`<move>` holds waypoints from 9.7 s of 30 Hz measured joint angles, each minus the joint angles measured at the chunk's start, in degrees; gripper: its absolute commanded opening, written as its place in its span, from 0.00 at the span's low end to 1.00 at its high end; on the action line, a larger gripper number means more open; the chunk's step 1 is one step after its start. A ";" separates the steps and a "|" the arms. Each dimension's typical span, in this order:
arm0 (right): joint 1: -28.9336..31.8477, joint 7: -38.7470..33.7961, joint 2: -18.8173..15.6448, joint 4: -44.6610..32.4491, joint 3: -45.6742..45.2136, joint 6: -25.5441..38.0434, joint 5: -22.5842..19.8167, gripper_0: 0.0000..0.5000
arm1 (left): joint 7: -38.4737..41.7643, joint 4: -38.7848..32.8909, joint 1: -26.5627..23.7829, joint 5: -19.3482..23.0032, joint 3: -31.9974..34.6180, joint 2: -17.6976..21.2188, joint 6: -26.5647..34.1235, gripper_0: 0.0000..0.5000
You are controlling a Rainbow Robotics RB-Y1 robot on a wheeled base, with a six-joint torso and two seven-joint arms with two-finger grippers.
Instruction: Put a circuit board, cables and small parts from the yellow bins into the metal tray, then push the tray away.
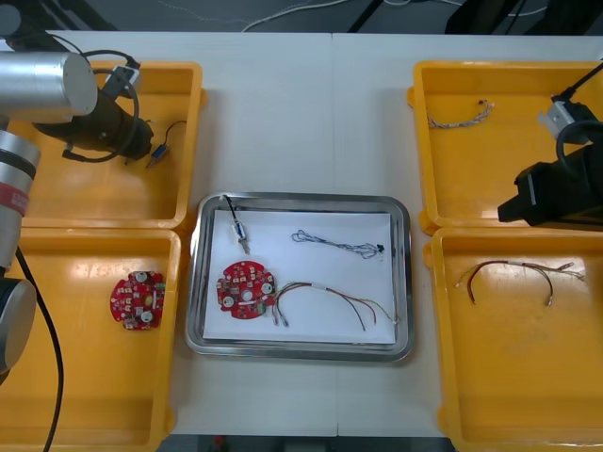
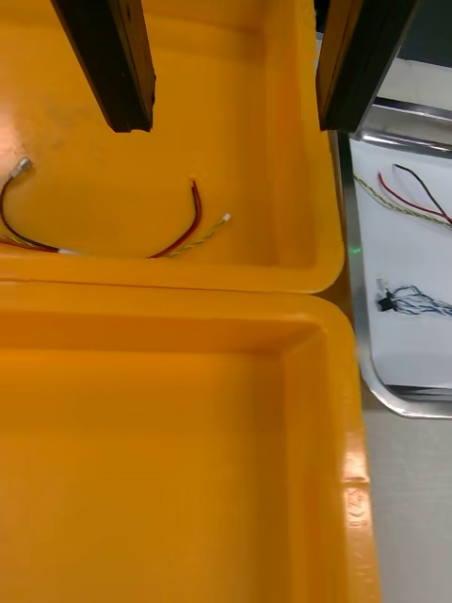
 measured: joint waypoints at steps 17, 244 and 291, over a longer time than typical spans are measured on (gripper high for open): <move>9.45 0.00 -3.38 -1.89 -8.62 0.00 0.06 1.00 | 0.00 0.39 0.44 -0.37 0.00 -0.74 -0.93 0.00; -10.22 22.73 1.16 -7.74 41.14 -10.81 6.25 1.00 | 29.51 -46.80 31.04 27.98 10.51 23.19 27.42 1.00; -23.05 28.79 17.66 8.11 78.67 -22.61 27.83 1.00 | 29.52 -52.45 31.07 27.70 10.51 23.12 29.61 1.00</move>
